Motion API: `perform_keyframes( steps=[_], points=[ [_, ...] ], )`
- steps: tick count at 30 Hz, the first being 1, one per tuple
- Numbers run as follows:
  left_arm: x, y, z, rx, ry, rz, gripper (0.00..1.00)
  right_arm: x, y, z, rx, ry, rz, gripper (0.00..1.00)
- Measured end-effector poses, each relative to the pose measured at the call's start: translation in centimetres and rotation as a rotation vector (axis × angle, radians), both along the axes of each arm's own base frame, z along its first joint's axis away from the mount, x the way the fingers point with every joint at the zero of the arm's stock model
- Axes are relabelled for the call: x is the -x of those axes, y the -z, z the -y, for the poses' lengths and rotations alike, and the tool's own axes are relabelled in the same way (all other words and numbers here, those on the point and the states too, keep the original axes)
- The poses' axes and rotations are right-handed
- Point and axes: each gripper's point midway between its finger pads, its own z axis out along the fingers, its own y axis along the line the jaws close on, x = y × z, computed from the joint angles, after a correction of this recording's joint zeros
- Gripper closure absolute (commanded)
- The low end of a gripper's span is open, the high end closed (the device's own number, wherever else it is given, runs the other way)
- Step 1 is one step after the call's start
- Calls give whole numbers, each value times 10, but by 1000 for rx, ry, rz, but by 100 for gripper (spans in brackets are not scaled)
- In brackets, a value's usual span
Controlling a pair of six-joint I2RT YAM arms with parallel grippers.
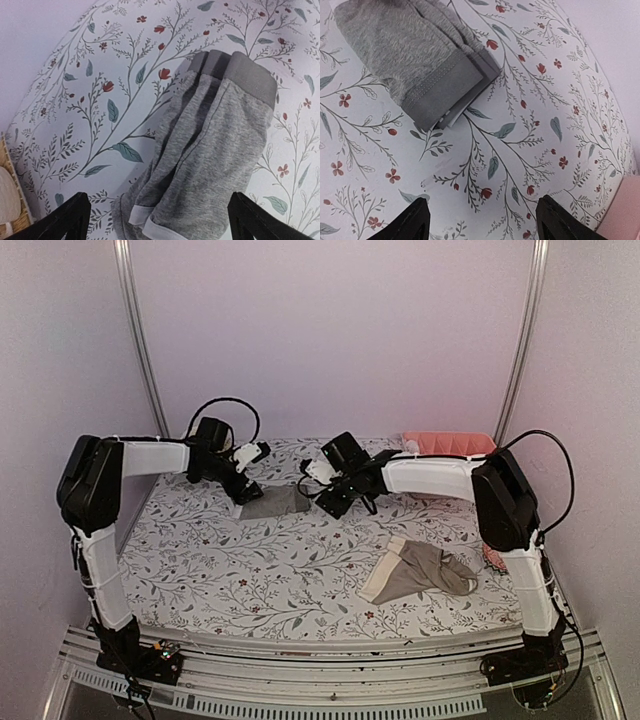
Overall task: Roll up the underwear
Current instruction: Smooth out the underwear at the center of the board, then rotate the underwear at the center of the board.
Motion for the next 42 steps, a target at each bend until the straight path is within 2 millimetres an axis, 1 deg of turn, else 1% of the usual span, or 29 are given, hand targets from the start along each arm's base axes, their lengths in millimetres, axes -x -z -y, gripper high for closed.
perform_keyframes(
  steps=[2,4,5,6,9,11,13,14,19,24,28,30,33,34,36,37,39,41,42],
  points=[
    [1,14,0,-2,15,-45,2,4,-22,5,-26,12,17,17],
    [2,31,-6,-18,13,-85,2,9,-47,7,-60,20,39,13],
    [1,39,-10,-30,6,-99,2,12,-58,9,-71,25,51,4],
    [1,46,-15,-42,-2,-108,2,14,-66,10,-80,30,58,0],
    [-2,61,-27,-89,-28,-120,2,28,-78,11,-87,34,70,1],
    [-4,64,-32,-108,-41,-112,2,40,-77,8,-84,22,67,1],
    [-6,64,-34,-126,-48,-91,2,58,-71,8,-70,7,48,1],
    [-6,64,-34,-130,-47,-83,2,67,-67,9,-62,-1,36,1],
    [2,62,-30,-155,-33,-38,2,97,-50,18,-31,-14,-5,1],
    [12,63,-19,-143,-18,-57,2,108,-40,36,-20,13,-23,1],
    [24,66,-4,-99,-16,-110,2,115,-41,47,-29,31,-24,1],
    [35,68,9,-59,-11,-155,2,116,-43,49,-38,37,-21,1],
    [60,70,35,26,11,-262,2,116,-46,49,-54,41,-13,1],
    [67,68,42,53,15,-291,1,116,-46,49,-58,42,-12,1],
    [78,57,53,111,14,-333,1,115,-46,48,-63,44,-11,1],
    [80,46,58,142,11,-336,1,116,-45,49,-62,45,-12,1],
    [79,19,63,197,2,-307,1,116,-43,50,-61,48,-16,1],
    [72,-11,62,248,-18,-256,1,117,-41,50,-61,51,-18,1],
    [69,-23,59,268,-27,-235,2,117,-41,50,-61,51,-18,1]
  ],
)
